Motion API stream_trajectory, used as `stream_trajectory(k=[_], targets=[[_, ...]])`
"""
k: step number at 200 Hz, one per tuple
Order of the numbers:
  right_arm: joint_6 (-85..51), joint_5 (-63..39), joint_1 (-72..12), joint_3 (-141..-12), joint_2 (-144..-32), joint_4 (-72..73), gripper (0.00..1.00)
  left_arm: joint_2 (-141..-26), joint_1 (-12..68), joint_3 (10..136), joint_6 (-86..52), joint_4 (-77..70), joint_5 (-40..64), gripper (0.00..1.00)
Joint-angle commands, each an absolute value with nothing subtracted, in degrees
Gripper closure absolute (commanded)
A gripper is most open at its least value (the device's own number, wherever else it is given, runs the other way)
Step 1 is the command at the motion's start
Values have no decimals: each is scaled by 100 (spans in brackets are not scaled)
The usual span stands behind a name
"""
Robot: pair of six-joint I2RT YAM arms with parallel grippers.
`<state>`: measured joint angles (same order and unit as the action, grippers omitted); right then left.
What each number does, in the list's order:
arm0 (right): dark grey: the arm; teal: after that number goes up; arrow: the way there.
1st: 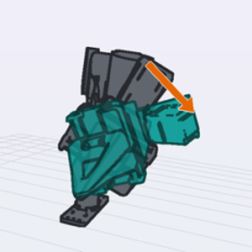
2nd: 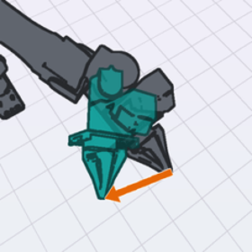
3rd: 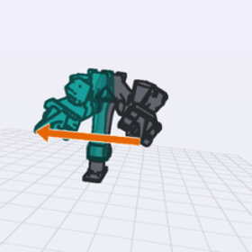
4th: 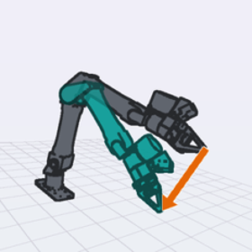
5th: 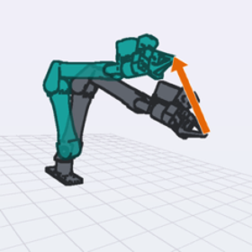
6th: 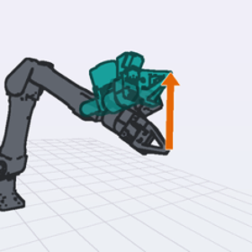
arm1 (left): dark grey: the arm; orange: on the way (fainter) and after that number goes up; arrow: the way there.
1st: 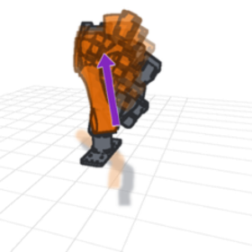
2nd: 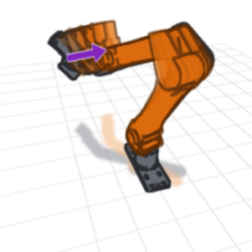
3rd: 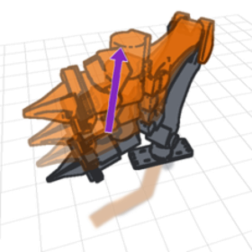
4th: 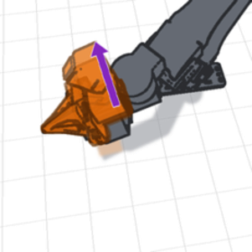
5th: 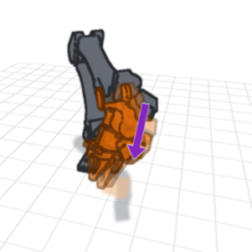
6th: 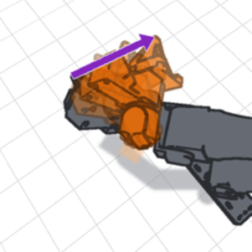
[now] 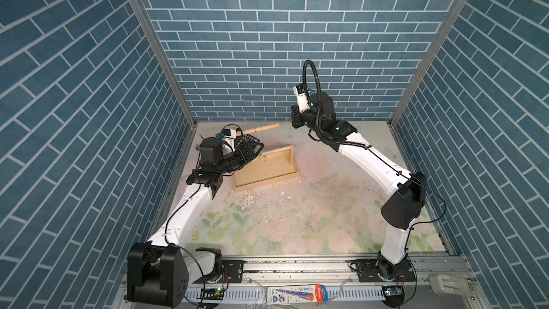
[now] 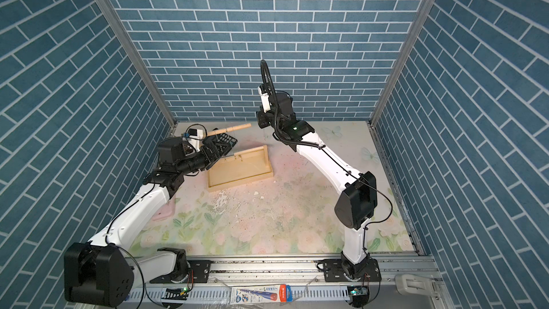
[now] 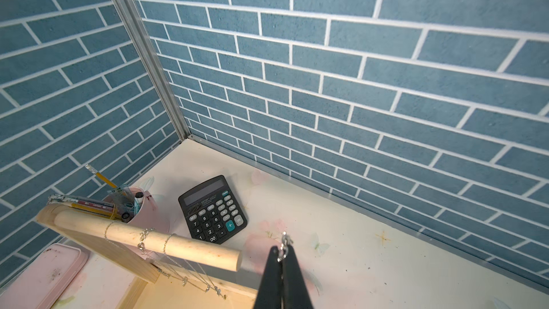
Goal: Take the necklace off the jewelry display stand
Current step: Take off the necklace from the stand.
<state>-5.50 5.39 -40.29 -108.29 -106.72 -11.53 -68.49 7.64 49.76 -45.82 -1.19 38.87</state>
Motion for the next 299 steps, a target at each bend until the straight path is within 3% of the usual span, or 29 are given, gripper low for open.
stream_trajectory(k=[1, 142, 211, 299], targets=[[-336, 612, -3944, -10669, -10244, -1079, 100, -6939, 928, 5065, -4446, -86, 3915, 1], [-75, 527, -3617, -9261, -8680, -1358, 100, -8275, 2886, 5897, -4455, -1291, 3305, 1], [-137, 403, -3578, -8864, -8182, -1509, 100, -9231, 3224, 5840, -4939, -3263, 3510, 1], [-231, 203, -3560, -8712, -7748, -1704, 100, -10445, 3323, 6311, -4946, -4592, 3955, 1]])
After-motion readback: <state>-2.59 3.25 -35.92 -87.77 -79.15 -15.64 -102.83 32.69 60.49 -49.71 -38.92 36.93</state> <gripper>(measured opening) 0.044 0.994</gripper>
